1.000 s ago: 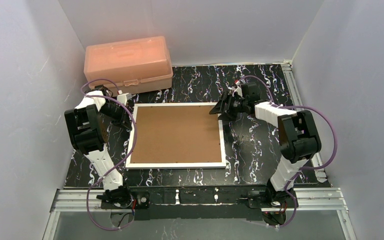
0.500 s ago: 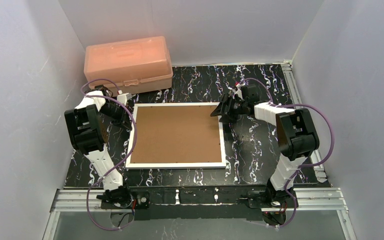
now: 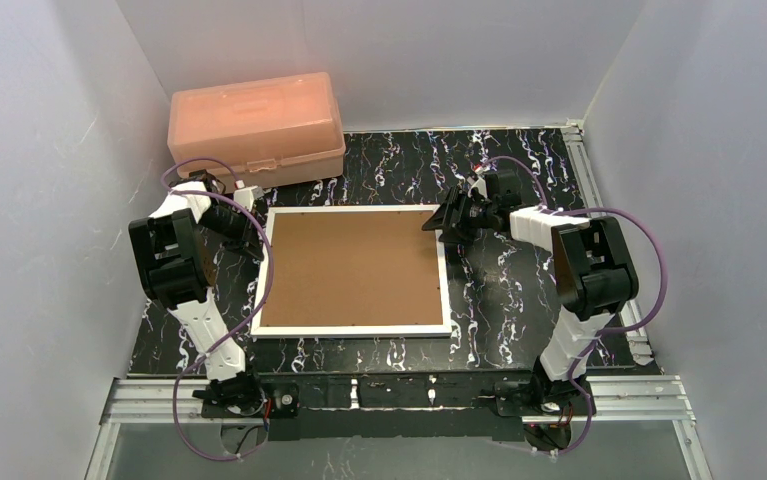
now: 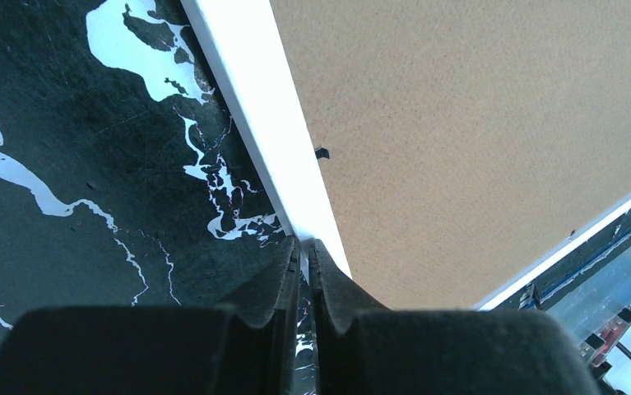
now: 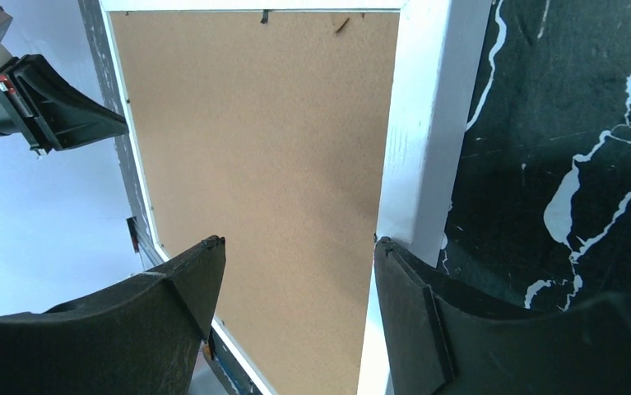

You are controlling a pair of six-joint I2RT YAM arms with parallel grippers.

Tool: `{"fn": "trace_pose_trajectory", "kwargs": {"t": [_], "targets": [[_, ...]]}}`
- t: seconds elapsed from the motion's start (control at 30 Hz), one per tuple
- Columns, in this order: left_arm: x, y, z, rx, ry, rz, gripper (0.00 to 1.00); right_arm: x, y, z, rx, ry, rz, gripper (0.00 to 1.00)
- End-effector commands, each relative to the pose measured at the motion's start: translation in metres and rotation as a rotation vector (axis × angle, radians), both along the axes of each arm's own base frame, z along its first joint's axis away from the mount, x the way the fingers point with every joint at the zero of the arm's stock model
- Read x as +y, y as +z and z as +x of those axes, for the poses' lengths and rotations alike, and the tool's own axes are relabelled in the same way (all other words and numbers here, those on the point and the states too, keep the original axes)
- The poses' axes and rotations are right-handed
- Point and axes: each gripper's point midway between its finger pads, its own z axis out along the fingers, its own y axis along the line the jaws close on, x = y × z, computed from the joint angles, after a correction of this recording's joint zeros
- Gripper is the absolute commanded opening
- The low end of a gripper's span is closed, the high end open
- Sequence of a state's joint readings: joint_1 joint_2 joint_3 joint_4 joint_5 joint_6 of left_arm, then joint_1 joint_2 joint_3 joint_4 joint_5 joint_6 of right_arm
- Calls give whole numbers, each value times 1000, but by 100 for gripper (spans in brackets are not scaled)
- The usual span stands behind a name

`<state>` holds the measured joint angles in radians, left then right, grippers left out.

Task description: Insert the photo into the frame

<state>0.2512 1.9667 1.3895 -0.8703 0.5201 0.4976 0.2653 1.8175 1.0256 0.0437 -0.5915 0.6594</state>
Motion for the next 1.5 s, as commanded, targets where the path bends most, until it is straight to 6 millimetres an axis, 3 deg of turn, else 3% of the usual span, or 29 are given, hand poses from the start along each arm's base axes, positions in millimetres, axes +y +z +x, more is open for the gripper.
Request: {"fn": "trace_pose_trajectory", "kwargs": {"t": [0.0, 0.33, 0.9, 1.47], "targets": [[-2, -20, -10, 28, -66, 42, 1, 3, -16, -3, 18, 3, -16, 75], [-3, -19, -10, 25, -66, 37, 1, 4, -15, -3, 30, 7, -17, 75], [-5, -17, -8, 20, -64, 26, 1, 16, -31, -21, 96, 48, -39, 75], [-10, -16, -7, 16, -75, 21, 1, 26, -47, -26, 117, 54, -43, 75]]}}
